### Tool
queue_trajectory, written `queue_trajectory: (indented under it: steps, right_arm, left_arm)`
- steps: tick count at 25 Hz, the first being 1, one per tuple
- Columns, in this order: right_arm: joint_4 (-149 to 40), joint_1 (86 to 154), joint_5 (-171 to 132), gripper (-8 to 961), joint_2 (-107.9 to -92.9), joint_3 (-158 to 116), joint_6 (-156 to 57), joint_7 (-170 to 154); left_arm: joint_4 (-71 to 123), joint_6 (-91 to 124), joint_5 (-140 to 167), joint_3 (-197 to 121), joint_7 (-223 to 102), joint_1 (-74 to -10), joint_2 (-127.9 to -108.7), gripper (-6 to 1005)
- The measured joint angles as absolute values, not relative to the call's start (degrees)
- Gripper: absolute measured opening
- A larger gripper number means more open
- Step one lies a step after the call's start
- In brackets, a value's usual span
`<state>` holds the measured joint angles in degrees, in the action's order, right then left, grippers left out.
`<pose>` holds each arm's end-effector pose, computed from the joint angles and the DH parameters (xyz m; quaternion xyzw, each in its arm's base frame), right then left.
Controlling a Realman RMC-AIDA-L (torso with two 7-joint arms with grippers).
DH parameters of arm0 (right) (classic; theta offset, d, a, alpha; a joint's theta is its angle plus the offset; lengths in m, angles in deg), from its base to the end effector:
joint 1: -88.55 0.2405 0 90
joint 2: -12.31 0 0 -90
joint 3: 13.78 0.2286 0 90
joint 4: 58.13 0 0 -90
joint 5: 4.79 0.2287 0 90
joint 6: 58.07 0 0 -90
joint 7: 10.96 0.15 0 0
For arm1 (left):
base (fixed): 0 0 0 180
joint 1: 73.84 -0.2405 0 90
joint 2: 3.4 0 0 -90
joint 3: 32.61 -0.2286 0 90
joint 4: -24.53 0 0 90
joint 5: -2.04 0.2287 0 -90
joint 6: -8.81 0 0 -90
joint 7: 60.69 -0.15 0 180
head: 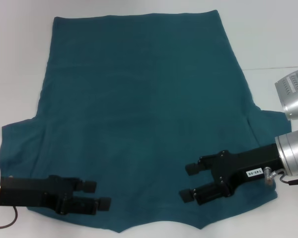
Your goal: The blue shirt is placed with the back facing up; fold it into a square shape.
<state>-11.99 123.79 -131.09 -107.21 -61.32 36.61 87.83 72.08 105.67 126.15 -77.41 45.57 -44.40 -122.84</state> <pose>0.2171 0.3386 0.0008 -0.9588 0.2585 0.1171 0.0144 -0.2436 0.3182 0.0135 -0.9194 -0.3626 -0.1514 0.0192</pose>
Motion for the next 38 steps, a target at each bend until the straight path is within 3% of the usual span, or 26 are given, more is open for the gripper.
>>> queue_trajectory:
  steps: [18,25,31,38]
  right_arm:
    - [-11.9,123.9,-130.9,912,-107.19,-60.9,36.5,89.7]
    - [-11.3,127.2,-130.6,912,-106.18,-58.3,33.5,105.2]
    - [-11.5,131.0,-130.6,912,-103.09,-54.8,29.1,120.0]
    - [-16.3,135.2,-131.0,912,-98.64,-55.2,21.6,129.9]
  left_arm:
    - [72.4,104.8,125.4,-74.9,47.7,-43.9,-122.99,860]
    - [72.5,102.1,125.3,-64.1,56.5,-43.1,-121.85,860]
    - [72.0,101.2,125.5,-55.0,67.7,-44.4,-119.52,861]
    - [71.8,96.0,126.5,-50.5,75.5,-46.5,-119.2,861]
